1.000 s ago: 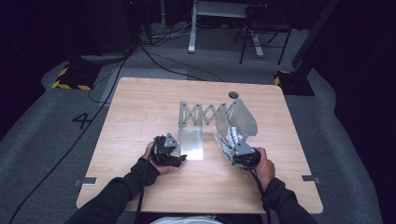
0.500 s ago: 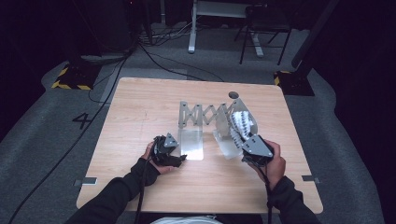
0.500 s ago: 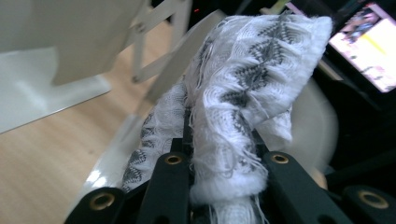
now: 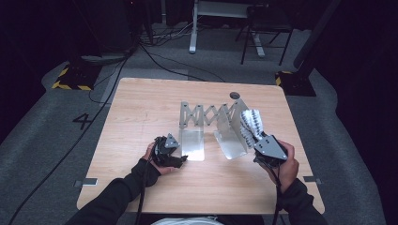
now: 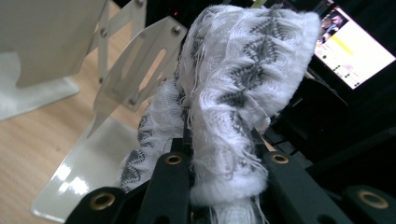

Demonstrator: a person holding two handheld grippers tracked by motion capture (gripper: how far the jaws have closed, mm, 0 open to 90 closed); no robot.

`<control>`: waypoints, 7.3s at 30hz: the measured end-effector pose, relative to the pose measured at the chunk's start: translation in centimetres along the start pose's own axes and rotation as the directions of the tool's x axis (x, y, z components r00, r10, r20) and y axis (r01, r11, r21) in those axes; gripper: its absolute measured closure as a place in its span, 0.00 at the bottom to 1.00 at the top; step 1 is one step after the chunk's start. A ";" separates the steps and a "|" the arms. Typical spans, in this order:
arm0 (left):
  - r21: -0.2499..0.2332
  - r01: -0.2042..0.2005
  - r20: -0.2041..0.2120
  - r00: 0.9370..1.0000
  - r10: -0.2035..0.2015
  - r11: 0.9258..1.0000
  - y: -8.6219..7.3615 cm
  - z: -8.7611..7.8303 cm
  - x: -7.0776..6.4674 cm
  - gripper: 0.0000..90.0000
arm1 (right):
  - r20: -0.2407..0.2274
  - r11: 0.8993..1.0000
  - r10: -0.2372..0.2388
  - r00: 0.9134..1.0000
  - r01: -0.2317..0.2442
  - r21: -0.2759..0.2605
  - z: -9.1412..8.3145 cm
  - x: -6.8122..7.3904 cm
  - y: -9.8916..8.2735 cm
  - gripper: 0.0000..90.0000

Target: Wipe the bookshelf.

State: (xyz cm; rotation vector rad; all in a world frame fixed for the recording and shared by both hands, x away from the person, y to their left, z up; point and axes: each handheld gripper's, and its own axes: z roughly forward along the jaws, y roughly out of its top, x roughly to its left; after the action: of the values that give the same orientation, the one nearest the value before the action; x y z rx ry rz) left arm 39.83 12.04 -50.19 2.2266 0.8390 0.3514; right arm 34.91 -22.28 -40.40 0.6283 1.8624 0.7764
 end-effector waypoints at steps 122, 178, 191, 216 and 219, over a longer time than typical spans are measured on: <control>0.000 0.006 0.011 1.000 -0.006 1.000 0.0 0.0 0.0 0.33 | -0.210 0.976 0.096 0.973 -0.050 0.213 3.6 1.3 -4.6 0.88; 0.000 0.002 0.012 1.000 -0.002 1.000 0.0 0.0 0.0 0.33 | -0.331 0.997 0.013 0.944 0.013 0.076 7.9 9.0 3.3 0.88; 0.000 0.001 0.015 1.000 -0.001 1.000 0.0 0.1 0.0 0.33 | -0.332 0.996 0.000 0.943 0.029 0.085 9.0 10.3 2.4 0.88; 0.002 0.000 0.026 1.000 0.000 1.000 0.0 0.1 0.1 0.32 | -0.144 0.997 -0.061 0.988 0.068 0.044 6.1 6.6 3.8 0.88; 0.002 -0.002 0.026 1.000 0.002 1.000 0.0 0.1 0.1 0.32 | -0.159 0.991 -0.084 0.984 0.099 0.087 7.2 8.0 2.8 0.88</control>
State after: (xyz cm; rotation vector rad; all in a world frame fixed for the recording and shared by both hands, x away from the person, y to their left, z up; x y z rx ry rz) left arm 39.96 12.06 -50.21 2.2294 0.8242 0.3220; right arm 38.75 -12.98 -45.26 0.5503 2.0652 0.6968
